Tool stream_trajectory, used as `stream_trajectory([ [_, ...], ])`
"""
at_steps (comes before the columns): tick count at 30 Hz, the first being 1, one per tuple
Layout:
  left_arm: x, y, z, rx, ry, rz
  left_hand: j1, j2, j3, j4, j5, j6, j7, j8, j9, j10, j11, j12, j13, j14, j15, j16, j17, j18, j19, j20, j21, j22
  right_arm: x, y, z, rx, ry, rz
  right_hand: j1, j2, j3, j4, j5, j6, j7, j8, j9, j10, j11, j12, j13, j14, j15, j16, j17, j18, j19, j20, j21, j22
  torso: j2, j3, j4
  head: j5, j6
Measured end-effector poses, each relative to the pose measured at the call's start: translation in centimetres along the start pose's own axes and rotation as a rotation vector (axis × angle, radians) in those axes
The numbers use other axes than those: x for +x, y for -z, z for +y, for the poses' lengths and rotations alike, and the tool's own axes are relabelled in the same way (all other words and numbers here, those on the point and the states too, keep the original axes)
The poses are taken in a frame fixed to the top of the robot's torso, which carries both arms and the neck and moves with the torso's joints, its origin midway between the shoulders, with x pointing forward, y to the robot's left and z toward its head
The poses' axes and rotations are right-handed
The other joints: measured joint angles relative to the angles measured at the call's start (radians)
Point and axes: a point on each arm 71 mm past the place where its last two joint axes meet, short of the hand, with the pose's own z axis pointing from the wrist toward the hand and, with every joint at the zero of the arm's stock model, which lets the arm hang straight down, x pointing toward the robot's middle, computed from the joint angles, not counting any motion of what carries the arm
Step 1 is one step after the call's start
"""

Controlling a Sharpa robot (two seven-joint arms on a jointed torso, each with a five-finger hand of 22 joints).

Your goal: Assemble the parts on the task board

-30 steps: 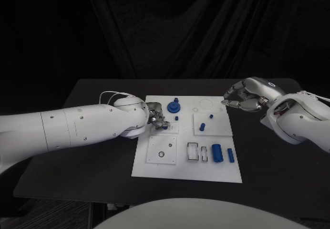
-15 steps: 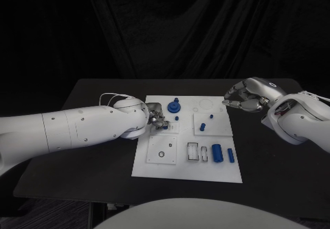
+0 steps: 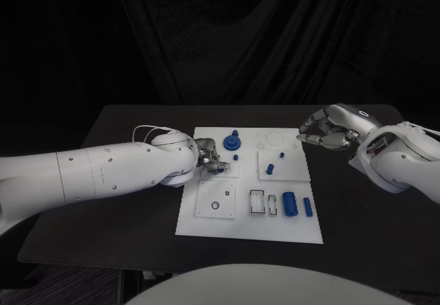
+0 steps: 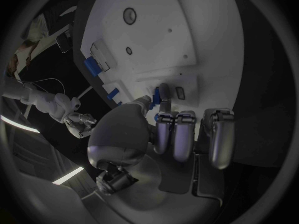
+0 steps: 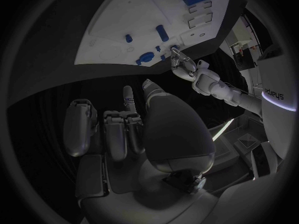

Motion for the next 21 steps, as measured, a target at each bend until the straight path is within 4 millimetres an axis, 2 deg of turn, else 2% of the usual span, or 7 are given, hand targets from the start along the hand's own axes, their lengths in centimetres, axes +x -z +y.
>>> stream_trajectory([
  [2,-0.01,0.01,0.04,-0.001,-0.001,0.002,-0.007,-0.003,-0.007,0.001,-0.009,-0.001,0.001,-0.004,0.000,0.000,0.000,0.000,0.000,0.000,0.000,0.000,0.000,0.000,0.000,0.000,0.000,0.000,0.03,0.01,-0.01,0.001,0.000,0.002,0.000,0.000,0.000,0.000,0.002,0.000,0.000,0.000,-0.001,0.000,0.000,0.000,0.000,0.000,0.000,0.000,0.000,0.000,0.000,0.000,0.000,0.000,0.000,0.0000,0.0000,0.001,0.000],
  [10,-0.04,0.03,0.17,-0.004,-0.003,0.007,-0.040,0.011,-0.029,0.001,-0.021,0.001,0.006,-0.013,0.000,0.000,0.000,0.000,0.000,-0.004,0.004,0.000,0.000,0.000,0.000,0.000,0.000,0.000,0.15,0.02,-0.03,0.005,0.000,0.012,0.005,-0.005,0.003,-0.003,0.017,0.004,-0.004,0.000,-0.003,0.000,0.000,0.000,0.000,0.000,0.000,0.000,0.000,0.000,0.000,0.000,0.000,0.000,0.000,-0.0002,0.0002,0.004,0.000],
  [13,-0.05,0.04,0.19,-0.004,-0.003,0.007,-0.037,0.014,-0.031,-0.001,0.023,0.001,0.006,-0.018,0.007,0.000,0.000,0.000,0.000,-0.004,0.004,0.000,0.000,0.000,0.000,0.000,0.000,0.000,0.18,0.02,-0.05,0.007,0.000,0.015,0.009,-0.001,0.003,-0.003,0.023,0.004,-0.004,0.000,-0.003,0.000,0.000,0.000,0.000,0.000,0.000,0.000,0.000,0.000,0.000,0.000,0.000,0.000,0.000,-0.0005,0.0002,0.004,0.000],
  [16,-0.06,0.03,0.20,-0.002,-0.002,0.006,-0.022,0.020,-0.031,-0.001,0.047,0.003,0.004,-0.020,0.009,0.000,0.000,0.000,0.000,-0.004,0.004,0.000,0.000,0.000,0.000,0.000,0.000,0.000,0.19,0.02,-0.06,0.008,0.000,0.017,0.009,-0.001,0.003,-0.003,0.023,0.004,-0.004,0.000,-0.003,0.000,0.000,0.000,0.000,0.000,0.000,0.000,0.000,0.000,0.000,0.000,0.000,0.000,0.000,-0.0005,0.0003,0.004,0.000],
  [18,-0.05,0.02,0.22,-0.002,-0.001,0.005,-0.016,0.021,-0.031,-0.001,0.059,0.005,0.003,-0.021,0.012,0.000,0.000,0.000,0.000,-0.004,0.004,0.000,0.000,0.000,0.000,0.000,0.000,0.000,0.20,0.03,-0.07,0.009,0.000,0.018,0.009,-0.001,0.003,-0.003,0.023,0.004,-0.004,0.000,-0.004,0.000,0.000,0.000,0.000,0.000,0.000,0.000,0.000,0.000,0.000,0.000,0.000,0.000,0.000,-0.0006,0.0005,0.004,0.000],
  [21,-0.04,0.03,0.27,0.001,0.001,0.003,-0.016,0.021,-0.031,-0.001,0.058,0.005,0.003,-0.021,0.013,0.000,0.000,0.000,0.000,-0.004,0.004,0.000,0.000,0.000,0.000,0.000,0.000,0.001,0.21,0.04,-0.09,0.010,0.000,0.019,0.009,-0.001,0.003,-0.003,0.023,0.004,-0.004,0.000,-0.004,0.000,0.000,0.000,0.000,0.000,0.000,0.000,0.000,0.000,0.000,0.000,0.000,0.000,0.000,-0.0006,0.0006,0.006,0.000],
])
